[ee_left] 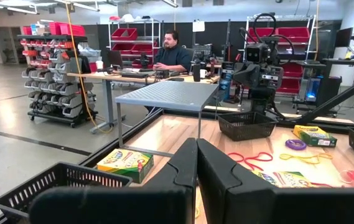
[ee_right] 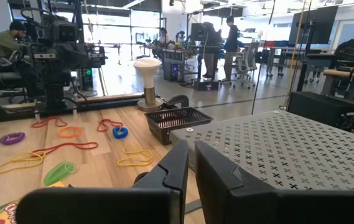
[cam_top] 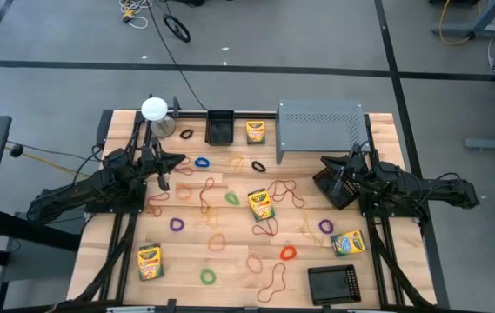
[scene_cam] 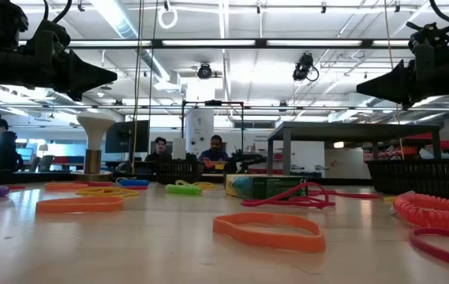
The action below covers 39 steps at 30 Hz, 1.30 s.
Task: Pick & Place Office Desk Supplies
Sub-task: Put the middle black bin to the shelf
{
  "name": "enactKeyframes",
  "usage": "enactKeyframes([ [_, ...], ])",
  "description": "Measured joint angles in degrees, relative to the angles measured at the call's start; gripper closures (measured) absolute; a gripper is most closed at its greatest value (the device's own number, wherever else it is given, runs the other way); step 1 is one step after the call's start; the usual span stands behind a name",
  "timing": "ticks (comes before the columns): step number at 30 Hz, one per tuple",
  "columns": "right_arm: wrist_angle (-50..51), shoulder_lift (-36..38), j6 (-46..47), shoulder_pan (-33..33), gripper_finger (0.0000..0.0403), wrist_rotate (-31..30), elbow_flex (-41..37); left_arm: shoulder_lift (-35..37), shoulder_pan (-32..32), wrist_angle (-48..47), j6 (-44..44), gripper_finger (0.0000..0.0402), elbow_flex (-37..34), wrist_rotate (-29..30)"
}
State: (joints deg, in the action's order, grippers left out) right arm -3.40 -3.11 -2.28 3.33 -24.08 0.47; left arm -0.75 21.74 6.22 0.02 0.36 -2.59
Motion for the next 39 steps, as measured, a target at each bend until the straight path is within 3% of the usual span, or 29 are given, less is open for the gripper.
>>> enactKeyframes([
  [14, -0.34, 0.01, 2.31, 0.01, 0.0364, 0.01, 0.0, 0.01, 0.0, -0.02, -2.11, 0.039, 0.01, 0.01],
  [20, -7.9, 0.0, 3.97, 0.0, 0.0364, 0.89, 0.0, 0.01, -0.01, -0.02, -2.1, 0.039, 0.01, 0.02],
  [24, -10.5, 0.04, 2.05, 0.0, 0.0364, 3.78, -0.02, 0.0, 0.0, -0.02, -2.05, 0.039, 0.0, 0.02],
  [32, -18.59, -0.66, 11.09, 0.04, 0.0364, 12.35, 0.44, 0.01, 0.0, -0.02, -2.0, 0.039, 0.01, 0.02],
  [35, -17.66, -3.16, 10.4, -0.32, 0.0379, 13.9, 2.92, 0.0, -0.01, -0.02, -1.98, 0.039, 0.01, 0.01],
  [39, -13.29, -10.64, 10.03, -1.55, 0.0396, 10.38, 7.47, 0.0, 0.0, -0.02, -1.98, 0.039, 0.02, 0.02],
])
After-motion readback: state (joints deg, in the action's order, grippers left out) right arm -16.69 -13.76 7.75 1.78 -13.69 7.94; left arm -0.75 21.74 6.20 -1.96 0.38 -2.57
